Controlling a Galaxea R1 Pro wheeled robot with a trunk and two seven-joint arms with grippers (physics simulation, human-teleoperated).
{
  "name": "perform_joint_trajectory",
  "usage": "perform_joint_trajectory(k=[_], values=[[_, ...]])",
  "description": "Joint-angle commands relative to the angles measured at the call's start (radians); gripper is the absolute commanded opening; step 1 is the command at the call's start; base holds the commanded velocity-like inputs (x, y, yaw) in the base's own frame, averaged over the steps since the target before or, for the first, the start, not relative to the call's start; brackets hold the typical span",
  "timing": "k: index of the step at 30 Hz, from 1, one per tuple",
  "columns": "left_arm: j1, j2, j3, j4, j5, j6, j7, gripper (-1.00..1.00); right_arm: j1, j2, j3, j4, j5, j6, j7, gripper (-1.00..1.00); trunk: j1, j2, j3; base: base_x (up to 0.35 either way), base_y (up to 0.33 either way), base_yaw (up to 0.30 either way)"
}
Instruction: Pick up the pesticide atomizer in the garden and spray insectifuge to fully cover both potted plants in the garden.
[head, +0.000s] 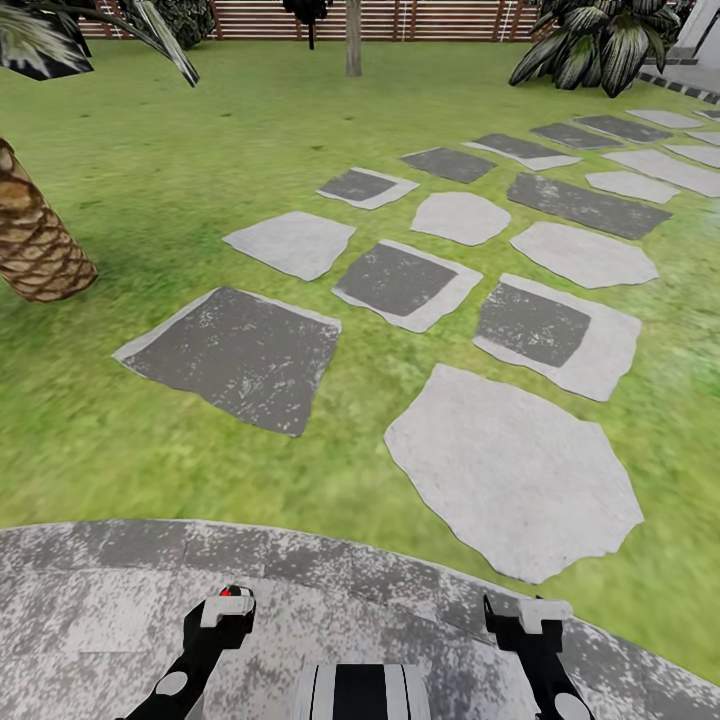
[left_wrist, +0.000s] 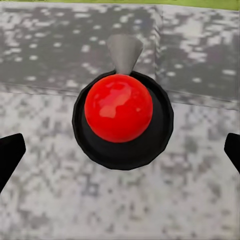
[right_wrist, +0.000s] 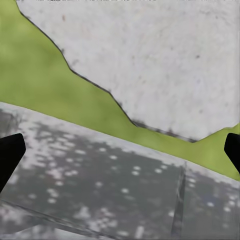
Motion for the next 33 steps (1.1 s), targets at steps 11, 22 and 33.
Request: perform_joint_trajectory(k=[11, 22, 33], values=[[0.000, -0.001, 0.005, 0.001, -0.007, -0.004, 0.001, 1.00, 0.000, 0.000, 0.001, 0.001, 0.004, -0.002, -0.004, 1.00, 0.000, 0.000, 0.002, 0.000, 0.000, 0.000], [0.000, -0.001, 0.005, 0.001, -0.007, -0.004, 0.001, 1.00, 0.000, 0.000, 0.001, 0.001, 0.004, -0.002, -0.004, 1.00, 0.000, 0.000, 0.002, 0.000, 0.000, 0.000], [0.000, -0.001, 0.005, 0.001, -0.007, -0.004, 0.001, 1.00, 0.000, 0.000, 0.001, 0.001, 0.004, -0.002, -0.004, 1.00, 0.000, 0.000, 0.008, 0.000, 0.000, 0.000]])
